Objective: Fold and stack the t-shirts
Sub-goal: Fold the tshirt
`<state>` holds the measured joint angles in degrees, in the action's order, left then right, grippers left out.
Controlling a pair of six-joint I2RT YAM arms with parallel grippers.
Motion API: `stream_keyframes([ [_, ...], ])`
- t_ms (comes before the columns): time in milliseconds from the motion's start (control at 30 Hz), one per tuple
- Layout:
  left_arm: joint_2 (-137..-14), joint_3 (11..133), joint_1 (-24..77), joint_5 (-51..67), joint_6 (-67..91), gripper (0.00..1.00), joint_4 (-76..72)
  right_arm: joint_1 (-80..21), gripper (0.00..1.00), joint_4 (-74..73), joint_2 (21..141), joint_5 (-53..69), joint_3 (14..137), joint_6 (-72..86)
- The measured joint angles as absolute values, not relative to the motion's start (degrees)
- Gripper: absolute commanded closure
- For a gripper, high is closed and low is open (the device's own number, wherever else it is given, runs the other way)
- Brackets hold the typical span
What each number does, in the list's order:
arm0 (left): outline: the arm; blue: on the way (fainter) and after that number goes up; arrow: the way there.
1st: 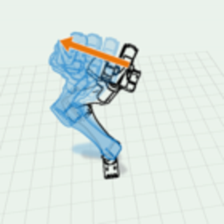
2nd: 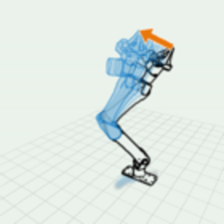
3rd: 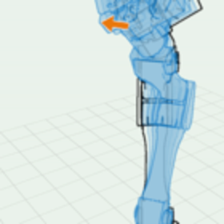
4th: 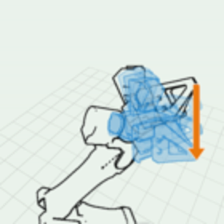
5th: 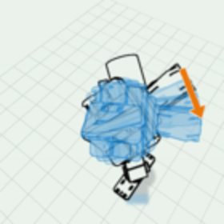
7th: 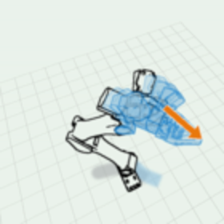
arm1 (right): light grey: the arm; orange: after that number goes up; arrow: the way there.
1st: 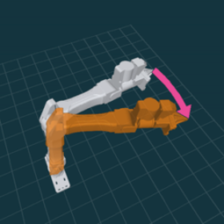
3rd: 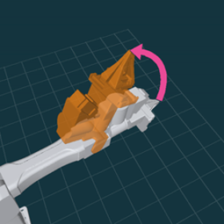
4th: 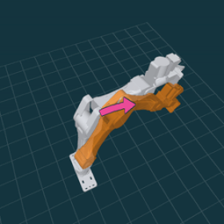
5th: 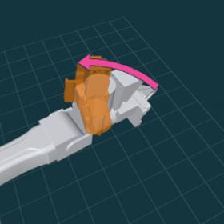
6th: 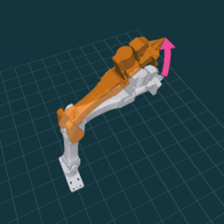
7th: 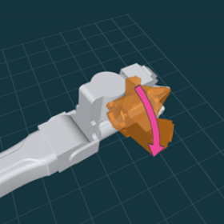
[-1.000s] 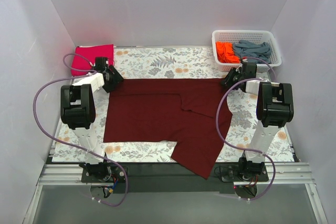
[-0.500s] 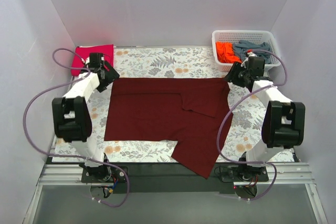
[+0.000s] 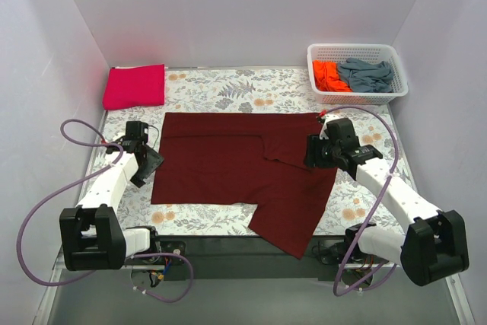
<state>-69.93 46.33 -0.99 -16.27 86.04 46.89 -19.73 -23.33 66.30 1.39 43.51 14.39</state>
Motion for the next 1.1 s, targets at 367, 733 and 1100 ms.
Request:
stream_keyframes([
  [367, -69.89, 41.47, -0.99, -15.07, 98.76, 0.47, 54.0, -20.34, 0.38, -25.56, 60.75, 3.22, 38.0, 13.26],
  [733, -70.7, 36.21, -0.99, -14.81, 105.91, 0.48, 54.54, -20.34, 0.38, -25.15, 60.66, 3.92, 36.01, 12.38],
  [1100, -71.77, 35.29, -0.23, -14.66, 106.78, 0.89, 50.74, -20.34, 0.39, -24.56, 60.45, 4.64, 34.81, 12.19],
])
